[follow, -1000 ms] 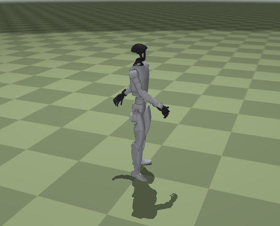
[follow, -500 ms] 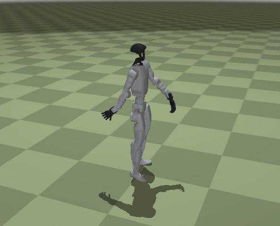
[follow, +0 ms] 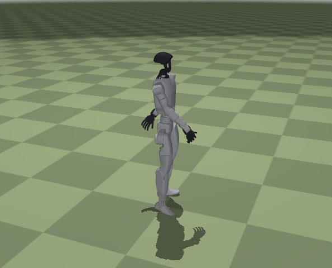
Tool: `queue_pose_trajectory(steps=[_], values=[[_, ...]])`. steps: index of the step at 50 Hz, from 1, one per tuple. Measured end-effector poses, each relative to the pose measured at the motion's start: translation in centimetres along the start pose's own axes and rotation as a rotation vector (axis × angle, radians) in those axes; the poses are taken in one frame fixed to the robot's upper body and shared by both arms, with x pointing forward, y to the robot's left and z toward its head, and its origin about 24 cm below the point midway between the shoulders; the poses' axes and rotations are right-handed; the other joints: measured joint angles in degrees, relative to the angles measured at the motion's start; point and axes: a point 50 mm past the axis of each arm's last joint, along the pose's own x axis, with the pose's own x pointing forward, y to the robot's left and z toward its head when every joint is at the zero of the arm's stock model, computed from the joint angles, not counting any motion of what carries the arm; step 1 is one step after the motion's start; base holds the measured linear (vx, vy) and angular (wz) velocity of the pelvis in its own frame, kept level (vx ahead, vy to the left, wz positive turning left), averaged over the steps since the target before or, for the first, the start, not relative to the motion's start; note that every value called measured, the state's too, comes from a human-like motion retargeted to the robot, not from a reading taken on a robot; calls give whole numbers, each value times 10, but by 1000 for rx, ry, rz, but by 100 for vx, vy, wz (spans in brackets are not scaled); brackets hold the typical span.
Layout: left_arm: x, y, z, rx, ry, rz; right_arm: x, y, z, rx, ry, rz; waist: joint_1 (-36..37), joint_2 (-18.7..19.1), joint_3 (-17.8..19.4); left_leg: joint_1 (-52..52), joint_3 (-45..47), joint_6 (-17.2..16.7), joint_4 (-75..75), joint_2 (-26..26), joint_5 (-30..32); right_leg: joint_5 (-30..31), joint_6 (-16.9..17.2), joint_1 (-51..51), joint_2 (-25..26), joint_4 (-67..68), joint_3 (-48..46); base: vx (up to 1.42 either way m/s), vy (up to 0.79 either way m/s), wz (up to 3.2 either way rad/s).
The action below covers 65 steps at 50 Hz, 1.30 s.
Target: In place motions
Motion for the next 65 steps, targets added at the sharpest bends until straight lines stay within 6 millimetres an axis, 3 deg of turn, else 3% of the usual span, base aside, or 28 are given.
queue_pose_trajectory(steps=[4, 6, 8, 11, 15, 17, 19, 22, 25, 28, 30, 33, 37, 41, 45, 49, 52, 57, 60, 65], values=[[4, 18, -38, -65, 124, 43, -8, -6, 42, -133, -189, -45, -6, -3, 1, -2, -4, 0, 1, -2, 1, 0, 0, 2, -2, -1, -4, 0, 0, 0], [4, 18, -42, -85, 144, 50, -10, -6, 45, -192, -211, -57, -9, -5, 1, -3, -8, 1, 1, -3, 1, -1, 0, 4, -2, -1, -8, 0, 0, 0], [4, 12, -33, -82, 124, 40, -9, -4, 35, -237, -179, -56, -12, -6, 1, -5, -11, 1, 2, -4, 2, -1, 0, 5, -3, -2, -11, 0, 0, 0], [1, -7, 1, -20, 39, 12, -3, 2, -5, -251, -37, -45, -15, -9, -3, -9, -15, 2, 3, -6, 1, -1, 0, 5, -5, -3, -15, 0, 0, 0], [-15, -46, 64, 150, -124, -9, -2, 25, -99, -129, 316, -10, -10, -14, -5, -9, -19, 4, 3, -9, 2, 0, 0, 8, -7, -5, -19, 0, 0, 0], [-29, -70, 97, 268, -211, -14, -18, 45, -155, -15, 586, 48, -3, -16, -4, -5, -18, 5, 2, -10, 2, 1, 0, 11, -7, -5, -18, 0, 0, 0], [-47, -98, 129, 407, -292, -29, -49, 64, -204, 122, 871, 121, 5, -19, 2, 1, -15, 5, 1, -10, 2, 3, -1, 14, -7, -5, -16, 0, 0, 0], [-78, -143, 166, 630, -405, -70, -89, 97, -256, 330, 1149, 196, 15, -22, 9, 5, -11, 7, 0, -11, 3, 4, -1, 14, -8, -5, -12, 0, 0, 0], [-105, -181, 190, 820, -516, -127, -106, 124, -280, 459, 1171, 216, 9, -22, 6, 1, -6, 7, 2, -8, 2, 5, -2, 8, -6, -4, -7, 2, -4, -12], [-129, -201, 206, 938, -621, -145, -109, 133, -291, 562, 1070, 167, -10, -14, 0, -2, 6, 5, 2, -1, 1, 5, -3, -3, -1, -1, 4, 3, -8, -35], [-142, -204, 215, 979, -679, -118, -109, 134, -294, 646, 1015, 92, -24, -7, -3, -4, 17, 3, 1, 4, 0, 4, -4, -13, 4, 3, 16, 1, -10, -52], [-150, -192, 221, 994, -706, -29, -107, 133, -295, 795, 945, -55, -39, 5, -7, -3, 38, -2, 0, 15, -2, 4, -7, -27, 13, 8, 35, 0, -11, -60], [-140, -161, 217, 955, -622, 85, -96, 136, -288, 977, 858, -164, -50, 14, -3, 5, 59, -9, -3, 28, -2, 3, -11, -34, 26, 12, 53, -1, -16, -44], [-111, -123, 193, 847, -440, 134, -78, 143, -272, 1026, 768, -74, -63, 19, -3, 10, 66, -19, -3, 41, -3, -2, -16, -36, 38, 14, 58, 1, -19, -12], [-76, -86, 156, 632, -325, 171, -62, 146, -257, 899, 743, 22, -78, 20, -2, 13, 66, -31, 10, 58, -6, -10, -22, -32, 47, 15, 55, 2, -23, 5], [-38, -59, 112, 310, -298, 208, -58, 133, -255, 581, 831, -10, -87, 7, -7, 7, 70, -24, 72, 76, -10, -19, -27, -21, 43, 18, 62, 9, -23, -4], [-18, -52, 83, 130, -259, 138, -59, 115, -252, 327, 874, -1, -90, -21, -1, -22, 64, 22, 187, 83, 14, -25, -29, -5, 17, 25, 77, 6, -22, -24], [-9, -48, 63, 68, -193, 7, -58, 84, -241, 184, 831, -10, -37, -61, 54, -121, 23, 165, 469, 105, 72, -35, -30, 29, -11, 48, 121, -2, -12, -75], [-5, -54, 56, 121, -134, -46, -61, 78, -242, 258, 812, -24, 4, -57, 73, -185, -35, 134, 495, 66, 87, -30, -44, 40, -3, 45, 143, -8, -2, -74], [-5, -71, 64, 229, -161, -121, -70, 90, -253, 534, 817, -48, 33, -41, 72, -239, -2, 73, 286, 42, 108, -26, -61, 40, 16, 35, 143, -2, 0, -7]])
